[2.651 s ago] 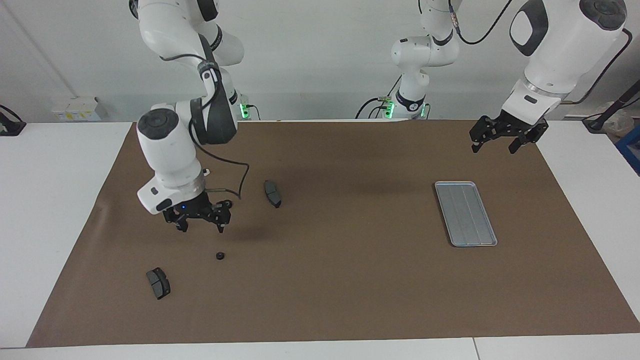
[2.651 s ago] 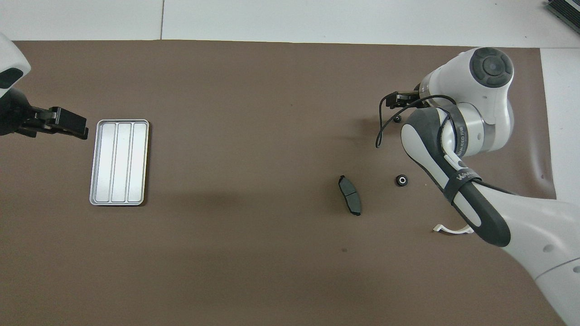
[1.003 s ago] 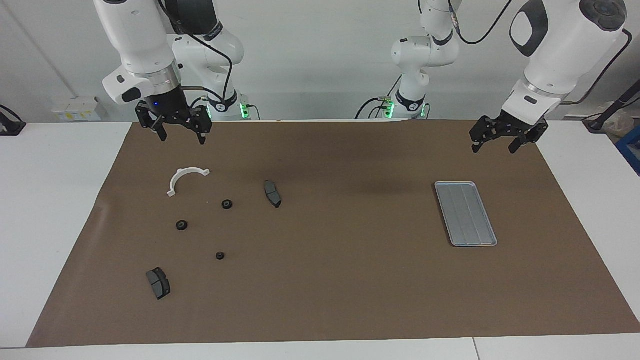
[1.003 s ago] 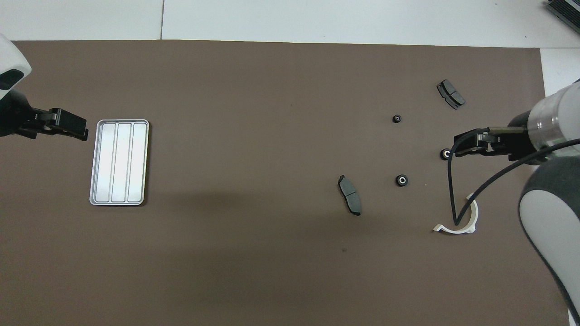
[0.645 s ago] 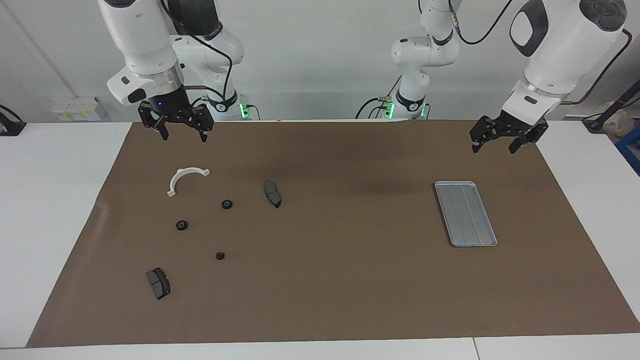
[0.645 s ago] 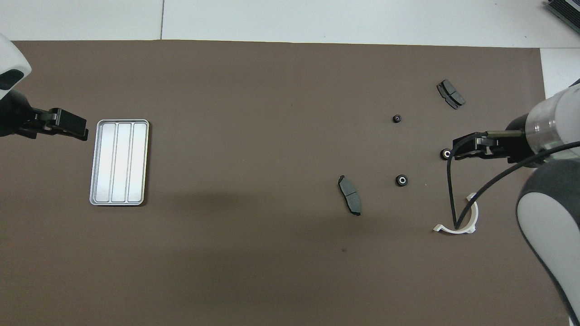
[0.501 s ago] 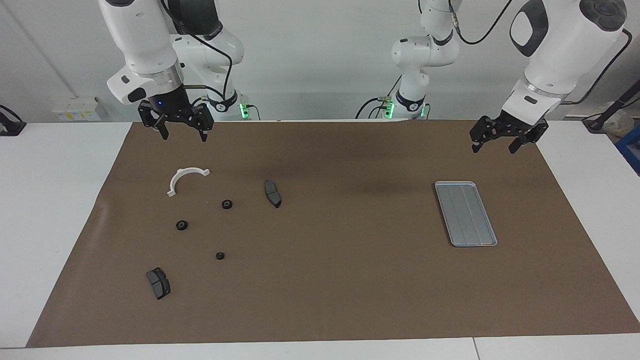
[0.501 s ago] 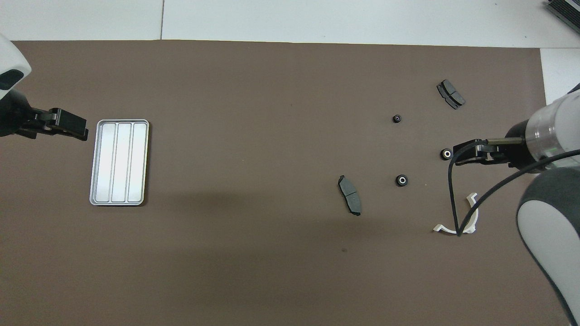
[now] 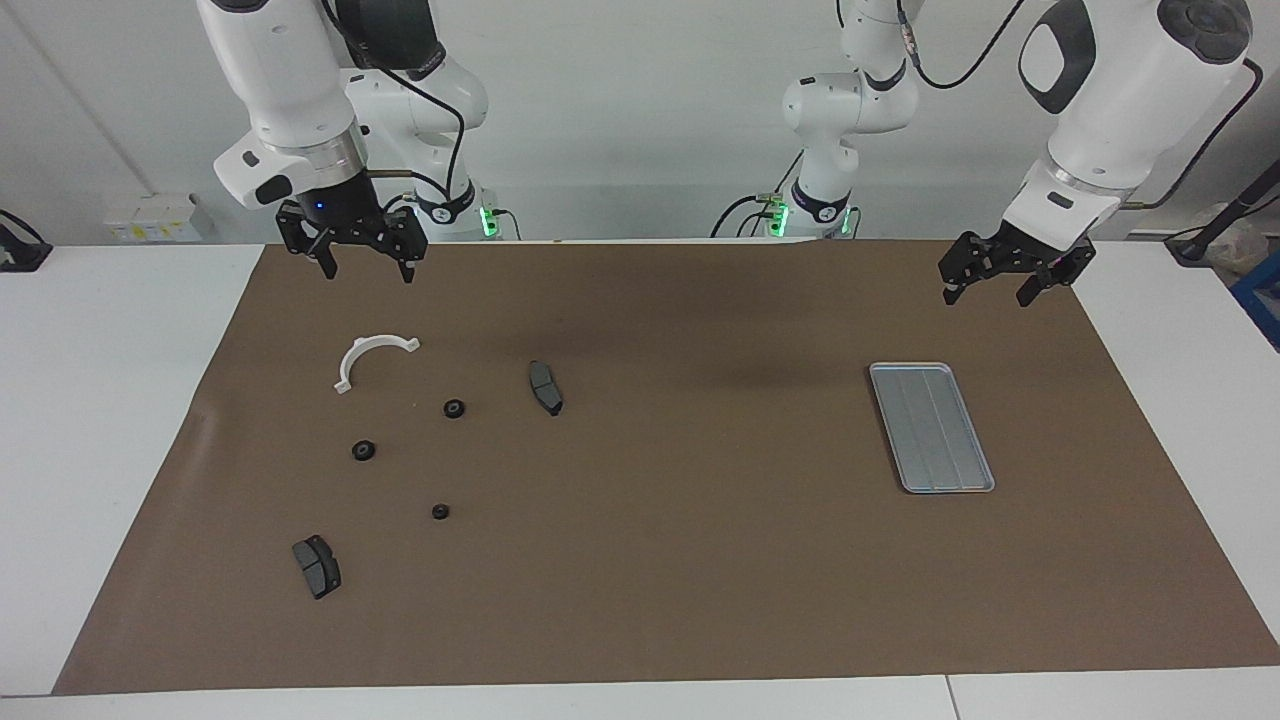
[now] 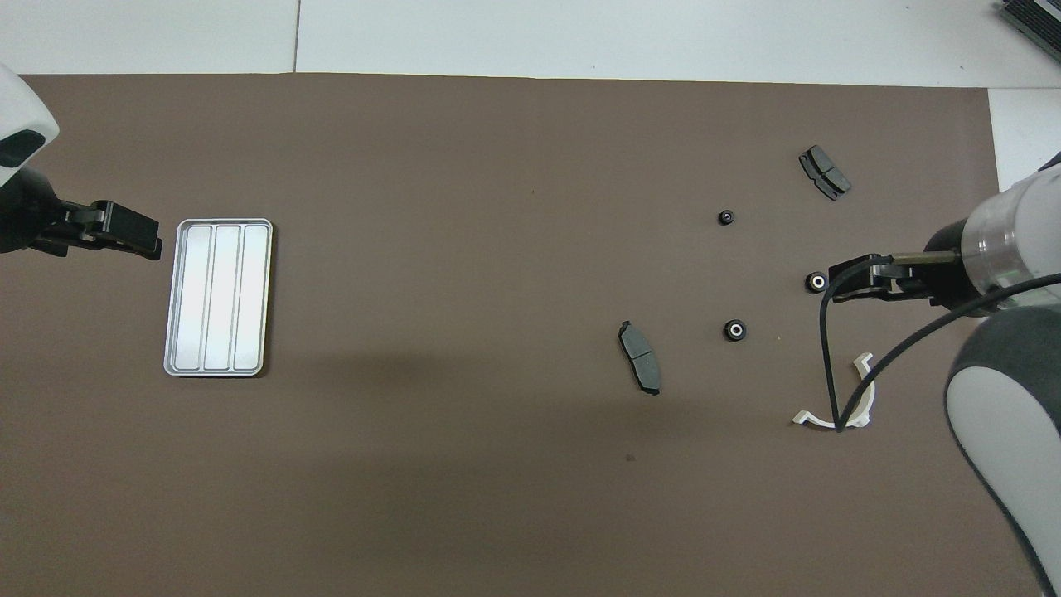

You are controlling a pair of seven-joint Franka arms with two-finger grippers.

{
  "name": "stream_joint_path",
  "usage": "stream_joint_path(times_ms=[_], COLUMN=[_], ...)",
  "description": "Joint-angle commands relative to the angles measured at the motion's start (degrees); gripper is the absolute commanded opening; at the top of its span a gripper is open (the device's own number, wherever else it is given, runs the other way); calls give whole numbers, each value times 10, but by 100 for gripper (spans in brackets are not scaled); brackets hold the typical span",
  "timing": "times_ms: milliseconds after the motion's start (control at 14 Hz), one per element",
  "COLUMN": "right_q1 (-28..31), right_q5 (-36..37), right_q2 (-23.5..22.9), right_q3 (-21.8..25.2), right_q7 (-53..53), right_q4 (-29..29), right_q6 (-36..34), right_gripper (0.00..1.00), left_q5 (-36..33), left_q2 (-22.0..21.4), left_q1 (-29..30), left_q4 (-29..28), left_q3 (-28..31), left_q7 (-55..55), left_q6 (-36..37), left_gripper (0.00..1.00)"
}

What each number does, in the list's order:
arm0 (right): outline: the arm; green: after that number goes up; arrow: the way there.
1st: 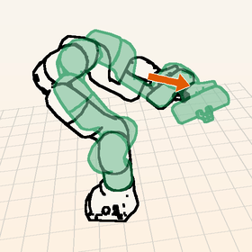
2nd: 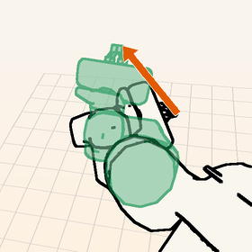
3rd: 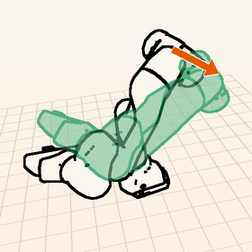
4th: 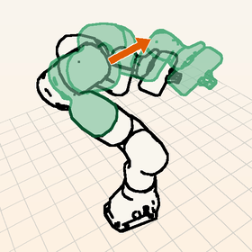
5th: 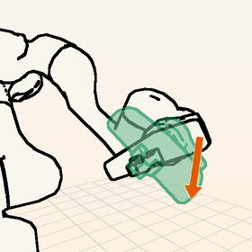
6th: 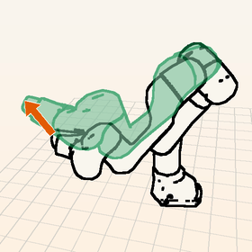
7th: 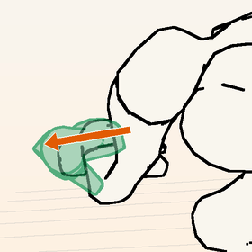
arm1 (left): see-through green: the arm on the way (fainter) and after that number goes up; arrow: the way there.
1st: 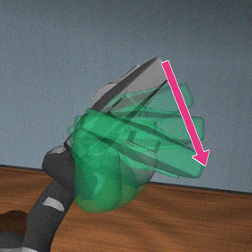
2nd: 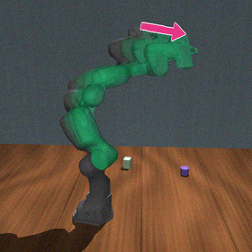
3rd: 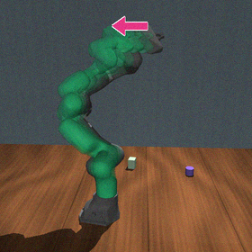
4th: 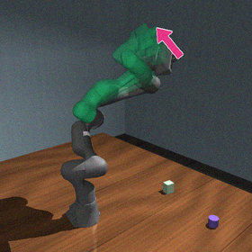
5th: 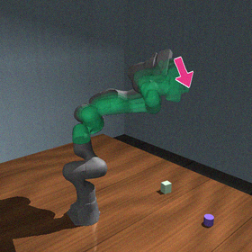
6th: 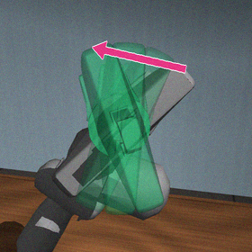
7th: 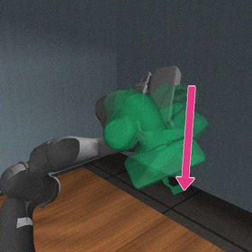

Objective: Place bearing gear from tray to pile

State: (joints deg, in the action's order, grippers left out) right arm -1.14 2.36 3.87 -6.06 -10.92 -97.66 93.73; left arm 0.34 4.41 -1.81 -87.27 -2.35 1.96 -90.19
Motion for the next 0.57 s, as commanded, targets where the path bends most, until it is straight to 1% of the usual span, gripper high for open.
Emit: stream_joint_path(times_ms=[0, 72, 215, 501], right_q1=[5, 6, 7, 6], right_q5=[-15, -15, -16, -17], right_q2=[2, -5, -6, -15], right_q3=[-3, -3, -3, -3], right_q7=[6, 6, 7, 7], right_q4=[4, 15, 19, 28], right_q6=[15, 11, 0, -2], right_gripper=[100, 100, 100, 100], left_q5=[-10, -10, -10, -10], left_q2=[-24, -24, -24, -24], left_q1=[4, 4, 4, 4], left_q4=[-29, -29, -29, -29], left_q3=[-1, -1, -1, -1], left_q7=[9, 9, 9, 9], left_q6=[-11, -10, -11, -12], left_gripper=[100, 100, 100, 100])
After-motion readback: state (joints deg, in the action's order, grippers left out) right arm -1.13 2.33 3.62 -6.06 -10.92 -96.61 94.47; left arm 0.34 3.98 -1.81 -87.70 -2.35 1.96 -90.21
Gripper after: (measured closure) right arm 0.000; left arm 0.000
